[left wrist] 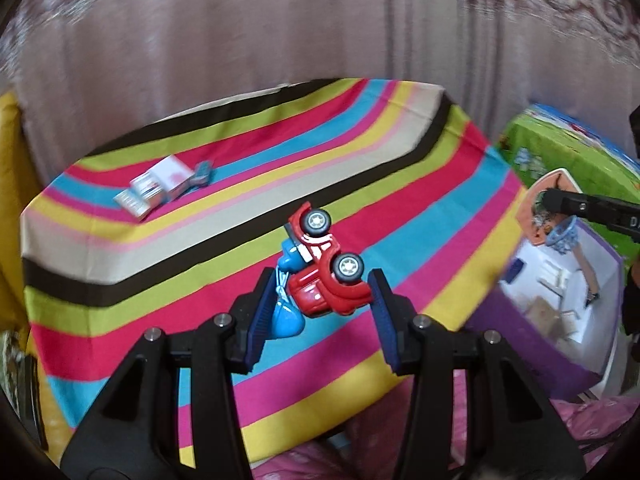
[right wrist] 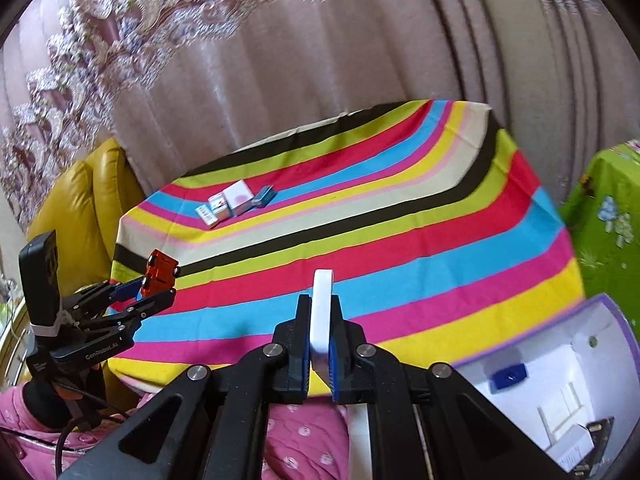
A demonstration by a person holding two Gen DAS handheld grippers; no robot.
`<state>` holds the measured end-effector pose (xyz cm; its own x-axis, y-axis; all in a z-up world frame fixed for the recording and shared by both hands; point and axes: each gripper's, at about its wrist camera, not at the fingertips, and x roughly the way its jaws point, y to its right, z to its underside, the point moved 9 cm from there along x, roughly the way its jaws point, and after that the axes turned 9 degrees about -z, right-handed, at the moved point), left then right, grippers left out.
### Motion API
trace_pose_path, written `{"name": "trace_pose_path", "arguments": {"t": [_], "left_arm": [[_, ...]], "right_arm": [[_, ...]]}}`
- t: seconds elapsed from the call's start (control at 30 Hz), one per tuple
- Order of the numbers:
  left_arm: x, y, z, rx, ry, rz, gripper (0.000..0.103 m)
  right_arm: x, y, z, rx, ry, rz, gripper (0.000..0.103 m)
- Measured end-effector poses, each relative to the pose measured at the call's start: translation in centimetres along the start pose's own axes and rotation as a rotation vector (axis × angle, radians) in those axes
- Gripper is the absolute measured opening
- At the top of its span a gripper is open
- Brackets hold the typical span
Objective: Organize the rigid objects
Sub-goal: 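Carry the red toy car and white strip over the storage box, then open both tools to drop the car and strip into the storage box, then move both open tools back toward the striped table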
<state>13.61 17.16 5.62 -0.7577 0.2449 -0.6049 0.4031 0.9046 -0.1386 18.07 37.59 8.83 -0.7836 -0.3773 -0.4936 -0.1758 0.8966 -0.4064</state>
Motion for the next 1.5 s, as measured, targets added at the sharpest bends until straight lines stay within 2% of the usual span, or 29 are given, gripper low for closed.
{"name": "trace_pose_path", "arguments": {"t": [0.17,0.33,0.6,0.77,0.83,0.87,0.9,0.97,1.07,1.2,1.3,1.4,1.5], "left_arm": [[-0.2,5.9,-2.1,0.096,-0.001,0.109,0.05],[-0.7,13.2,-3.3,0.214,-0.016,0.252,0.05],[-1.0,23.3,-1.9,0.366,-0.096,0.448,0.05],[-1.4,27.3,-0.4,0.423,-0.111,0.553,0.051],[-2.0,27.9,-0.6,0.4,-0.099,0.597,0.058],[-2.4,27.9,-0.9,0.386,-0.085,0.602,0.072],[-2.6,27.7,-1.3,0.368,-0.063,0.598,0.084],[-3.0,26.4,-2.1,0.317,-0.013,0.595,0.091],[-2.1,24.1,-3.0,0.261,-0.002,0.578,0.092],[1.3,18.8,-3.3,0.169,-0.002,0.473,0.093],[5.5,12.0,-1.8,0.056,-0.053,0.329,0.093],[9.1,3.2,-0.1,-0.029,-0.078,0.115,0.093],[11.3,-4.3,1.2,-0.097,-0.101,-0.055,0.093]], "right_arm": [[-3.6,2.7,0.2,0.029,0.038,0.07,0.007],[-7.2,5.9,1.5,0.088,0.06,0.159,0.008],[-11.9,11.6,4.7,0.174,0.039,0.313,0.007],[-13.5,14.4,6.2,0.194,0.006,0.443,0.009],[-14.1,15.1,6.2,0.195,-0.001,0.5,0.016],[-14.4,15.3,6.1,0.198,0.009,0.512,0.026],[-15.0,15.5,5.8,0.208,0.037,0.521,0.039],[-15.7,15.4,5.0,0.216,0.081,0.514,0.054],[-15.7,14.3,3.1,0.189,0.129,0.502,0.057],[-11.7,11.8,0.9,0.127,0.076,0.427,0.057],[-5.9,8.2,0.1,0.011,-0.032,0.356,0.057],[0.9,4.4,-0.3,-0.128,-0.142,0.287,0.057],[7.8,0.9,-1.2,-0.231,-0.216,0.203,0.057]]}}
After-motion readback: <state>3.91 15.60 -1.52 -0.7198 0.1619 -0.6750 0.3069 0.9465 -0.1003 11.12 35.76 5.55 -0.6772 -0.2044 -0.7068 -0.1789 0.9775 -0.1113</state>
